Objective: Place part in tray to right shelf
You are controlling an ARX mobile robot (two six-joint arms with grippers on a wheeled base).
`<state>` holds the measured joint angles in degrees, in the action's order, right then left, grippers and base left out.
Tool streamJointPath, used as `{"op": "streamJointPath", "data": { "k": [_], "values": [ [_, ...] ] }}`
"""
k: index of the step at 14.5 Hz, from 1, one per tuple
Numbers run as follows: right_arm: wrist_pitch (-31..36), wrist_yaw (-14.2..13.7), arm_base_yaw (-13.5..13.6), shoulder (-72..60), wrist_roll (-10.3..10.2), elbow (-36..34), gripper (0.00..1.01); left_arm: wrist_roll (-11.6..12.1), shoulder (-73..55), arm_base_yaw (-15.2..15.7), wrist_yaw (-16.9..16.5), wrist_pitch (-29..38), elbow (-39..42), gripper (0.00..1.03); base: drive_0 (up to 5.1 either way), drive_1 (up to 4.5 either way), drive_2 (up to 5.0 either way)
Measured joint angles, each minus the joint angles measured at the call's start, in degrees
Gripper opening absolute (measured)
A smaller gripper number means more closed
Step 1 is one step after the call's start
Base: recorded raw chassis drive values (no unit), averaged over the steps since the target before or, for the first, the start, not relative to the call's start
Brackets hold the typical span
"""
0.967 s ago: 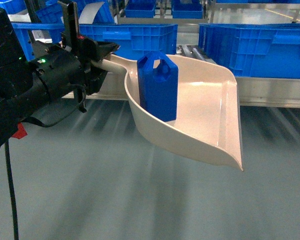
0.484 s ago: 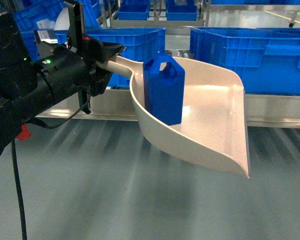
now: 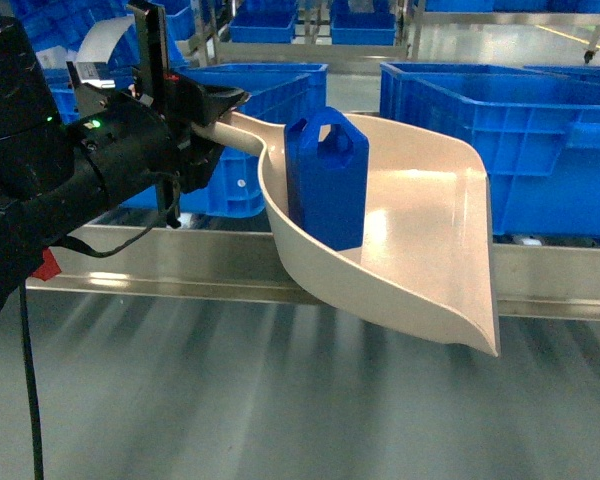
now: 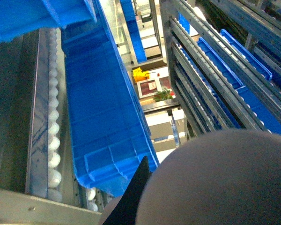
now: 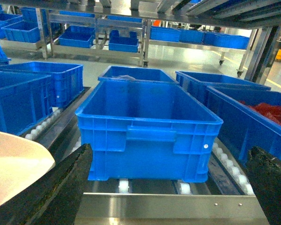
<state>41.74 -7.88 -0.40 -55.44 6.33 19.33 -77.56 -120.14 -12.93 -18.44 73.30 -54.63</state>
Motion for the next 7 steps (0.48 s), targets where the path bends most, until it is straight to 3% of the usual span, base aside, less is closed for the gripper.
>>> {"op": "streamJointPath", "data": {
  "k": [7],
  "values": [
    [-0.2,0.0,0.0,-0.4,0.0,0.0,0.98,0.0,0.0,0.0,0.3,0.0,0.0,0.13,0.0,4.24,-4.3]
  ]
}}
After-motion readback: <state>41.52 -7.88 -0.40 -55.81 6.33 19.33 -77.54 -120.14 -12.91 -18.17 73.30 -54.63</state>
